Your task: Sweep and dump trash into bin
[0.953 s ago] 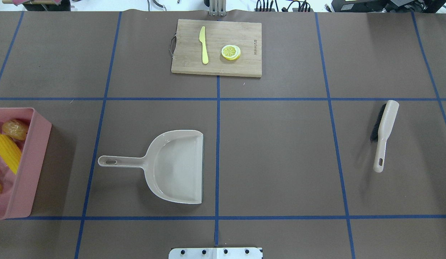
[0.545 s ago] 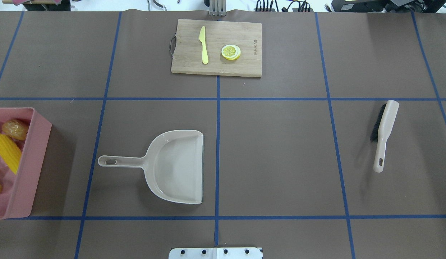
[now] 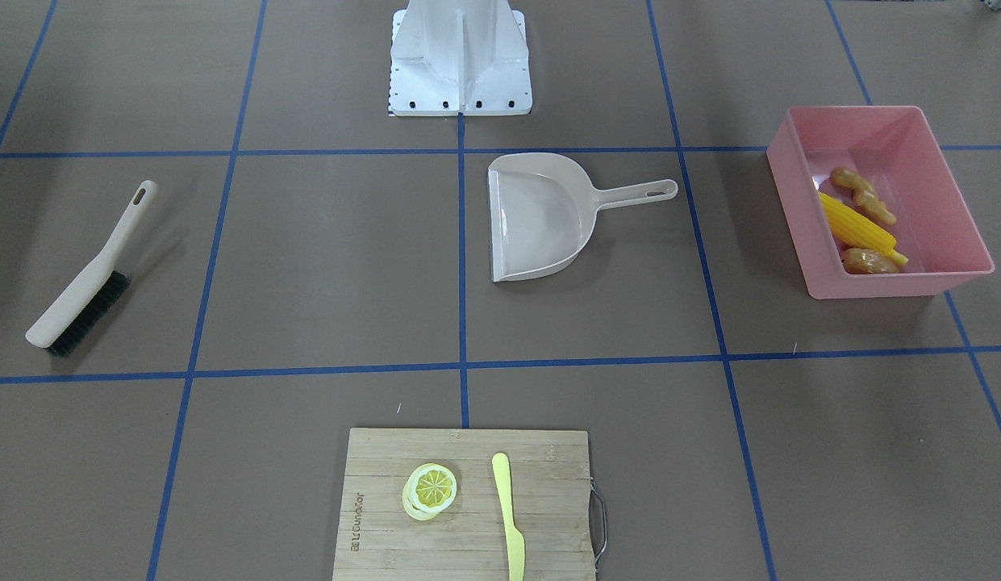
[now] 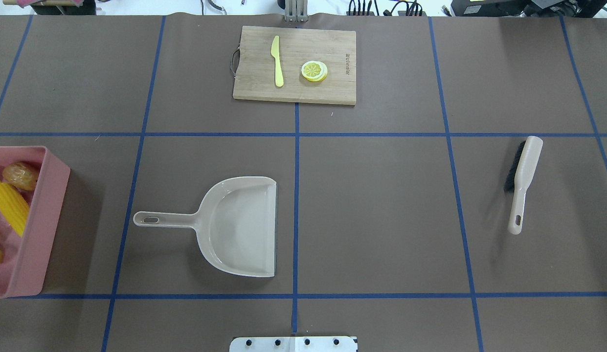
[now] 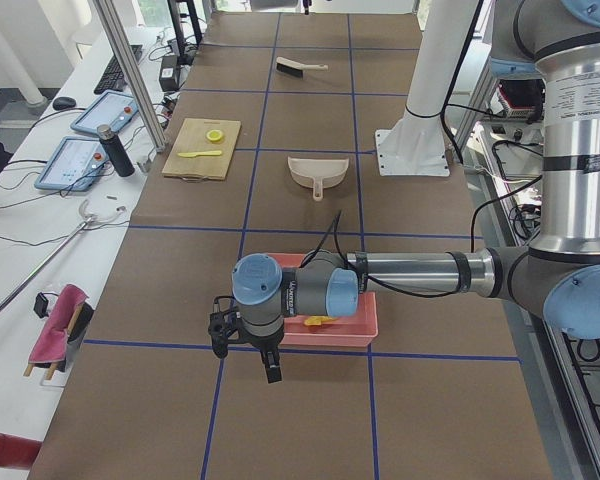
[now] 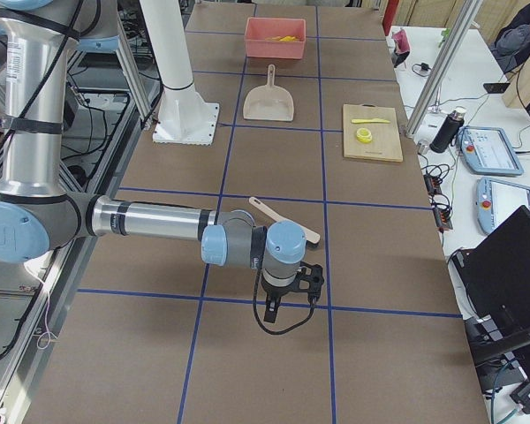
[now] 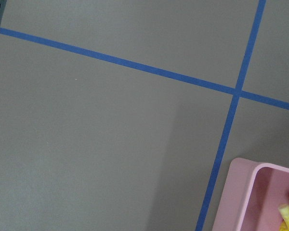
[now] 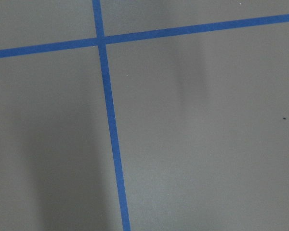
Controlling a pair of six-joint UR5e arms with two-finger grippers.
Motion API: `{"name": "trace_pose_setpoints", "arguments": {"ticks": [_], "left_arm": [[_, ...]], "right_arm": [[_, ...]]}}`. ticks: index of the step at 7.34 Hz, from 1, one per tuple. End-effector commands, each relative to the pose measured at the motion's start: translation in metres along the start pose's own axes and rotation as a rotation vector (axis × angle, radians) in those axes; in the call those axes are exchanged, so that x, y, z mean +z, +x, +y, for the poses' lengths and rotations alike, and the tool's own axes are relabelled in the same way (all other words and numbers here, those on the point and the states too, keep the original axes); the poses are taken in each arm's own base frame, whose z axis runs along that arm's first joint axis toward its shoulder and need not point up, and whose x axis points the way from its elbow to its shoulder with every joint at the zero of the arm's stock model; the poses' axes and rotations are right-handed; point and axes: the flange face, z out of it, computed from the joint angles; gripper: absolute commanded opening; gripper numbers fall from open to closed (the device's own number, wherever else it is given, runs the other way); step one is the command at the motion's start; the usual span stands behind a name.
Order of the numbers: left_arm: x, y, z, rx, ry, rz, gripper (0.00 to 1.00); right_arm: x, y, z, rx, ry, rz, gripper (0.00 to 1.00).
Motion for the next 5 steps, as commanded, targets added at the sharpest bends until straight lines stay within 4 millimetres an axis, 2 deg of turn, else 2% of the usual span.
{"name": "trace_pose_setpoints", "arguments": {"ticks": [1, 5], "left_arm": [[0.0022, -0.0027, 0.0017, -0.004, -0.004, -0.001, 0.99], [0.0066, -0.0056, 0.0019, -0.012, -0.014, -0.002, 0.99]], "right_arm": [[0.0000, 0.0000, -0.0001, 0.000, 0.000, 0.001, 1.00], [-0.0005, -0.0007, -0.0007, -0.001, 0.001, -0.001, 1.00]]}}
